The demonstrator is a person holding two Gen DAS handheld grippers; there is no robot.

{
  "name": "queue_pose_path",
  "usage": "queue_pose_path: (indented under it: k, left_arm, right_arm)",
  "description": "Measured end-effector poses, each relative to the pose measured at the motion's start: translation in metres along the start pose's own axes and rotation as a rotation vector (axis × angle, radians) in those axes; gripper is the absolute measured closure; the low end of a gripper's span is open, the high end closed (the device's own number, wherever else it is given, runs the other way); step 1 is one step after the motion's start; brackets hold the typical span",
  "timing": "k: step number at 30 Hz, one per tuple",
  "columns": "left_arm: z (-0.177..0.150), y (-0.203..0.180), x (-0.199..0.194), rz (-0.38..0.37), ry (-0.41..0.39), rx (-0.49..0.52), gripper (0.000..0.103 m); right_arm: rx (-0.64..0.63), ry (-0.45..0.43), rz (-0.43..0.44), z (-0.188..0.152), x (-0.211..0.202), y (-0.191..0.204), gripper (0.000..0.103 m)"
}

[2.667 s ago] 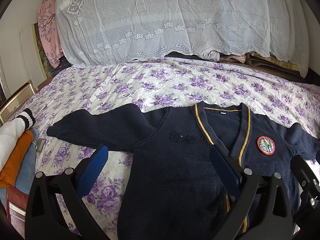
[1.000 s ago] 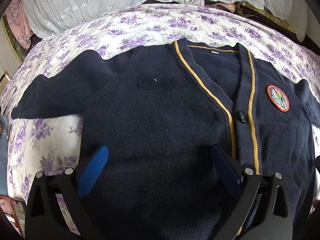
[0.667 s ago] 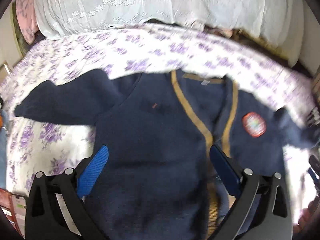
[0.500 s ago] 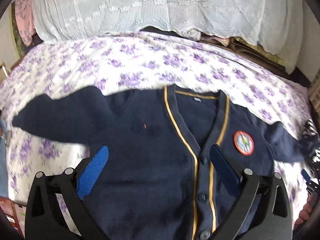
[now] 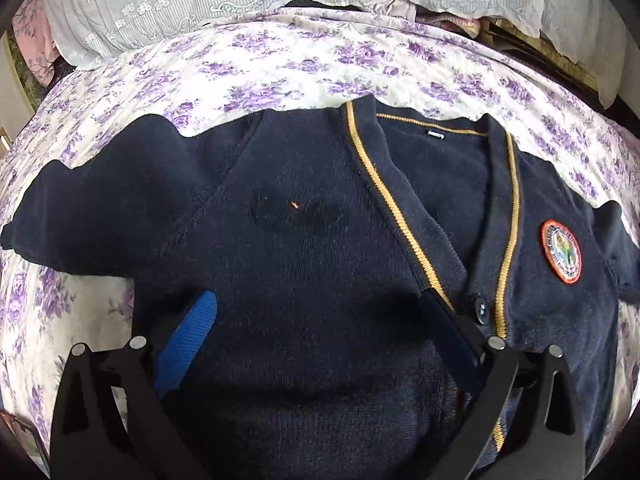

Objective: Fold small clothes
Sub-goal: 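Reach the right tool to the sleeve cuff and close on it, then lift the sleeve with the right tool and carry it across the cardigan body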

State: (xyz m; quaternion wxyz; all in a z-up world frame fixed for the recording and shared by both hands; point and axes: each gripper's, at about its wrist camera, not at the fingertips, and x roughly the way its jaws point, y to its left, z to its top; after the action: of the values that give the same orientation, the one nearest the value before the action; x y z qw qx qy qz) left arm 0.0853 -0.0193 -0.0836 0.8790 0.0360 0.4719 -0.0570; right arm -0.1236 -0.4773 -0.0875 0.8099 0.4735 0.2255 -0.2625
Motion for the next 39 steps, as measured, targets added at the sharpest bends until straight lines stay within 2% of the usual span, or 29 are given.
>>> queue_pose_path:
  k: [4, 6, 9, 10, 11, 12, 14, 16, 18, 20, 25, 29, 35, 39]
  left_arm:
    - [-0.001, 0.004, -0.005, -0.01, -0.008, -0.01, 0.004]
    - [0.002, 0.009, -0.013, -0.007, -0.025, -0.007, 0.004]
    - [0.012, 0.019, -0.029, 0.026, -0.076, 0.005, 0.004]
    - [0.016, 0.023, -0.032, 0.041, -0.088, -0.001, 0.004]
    - [0.018, 0.028, -0.032, 0.053, -0.094, -0.014, 0.004]
    - [0.019, 0.035, -0.03, 0.055, -0.089, -0.039, 0.004]
    - [0.018, 0.049, -0.018, 0.033, -0.05, -0.09, 0.004]
    - [0.017, 0.056, -0.009, 0.05, -0.027, -0.114, 0.004]
    - [0.016, 0.064, -0.006, 0.07, -0.02, -0.137, 0.005]
    - [0.014, 0.068, -0.011, 0.043, -0.032, -0.16, 0.005]
    - [0.011, 0.073, -0.031, 0.06, -0.075, -0.174, 0.005]
    - [0.009, 0.078, -0.034, 0.028, -0.057, -0.198, 0.005]
    - [0.01, 0.088, -0.028, 0.038, -0.036, -0.232, 0.005]
    - [0.01, 0.097, -0.028, 0.017, -0.026, -0.274, 0.005]
  right_arm:
    - [0.02, -0.034, 0.074, -0.001, -0.004, -0.014, 0.082]
    - [-0.043, -0.089, 0.099, 0.001, -0.021, -0.001, 0.082]
    - [-0.155, -0.156, 0.048, 0.003, -0.037, 0.02, 0.08]
    - [-0.172, -0.15, 0.026, 0.005, -0.034, 0.022, 0.082]
    - [-0.171, -0.141, 0.013, 0.007, -0.031, 0.021, 0.092]
    - [-0.167, -0.134, -0.003, 0.008, -0.026, 0.019, 0.096]
    - [-0.154, -0.122, -0.017, 0.007, -0.023, 0.011, 0.096]
    - [-0.165, -0.13, -0.035, 0.007, -0.025, 0.01, 0.097]
    - [-0.173, -0.15, -0.043, 0.001, -0.032, 0.014, 0.097]
    - [-0.178, -0.17, -0.028, -0.006, -0.038, 0.022, 0.097]
    - [-0.263, -0.193, 0.052, -0.019, -0.06, 0.068, 0.097]
    - [-0.334, -0.191, 0.123, -0.033, -0.07, 0.113, 0.097]
    - [-0.452, -0.158, 0.204, -0.06, -0.074, 0.174, 0.097]
    - [-0.511, -0.124, 0.249, -0.084, -0.071, 0.206, 0.097]
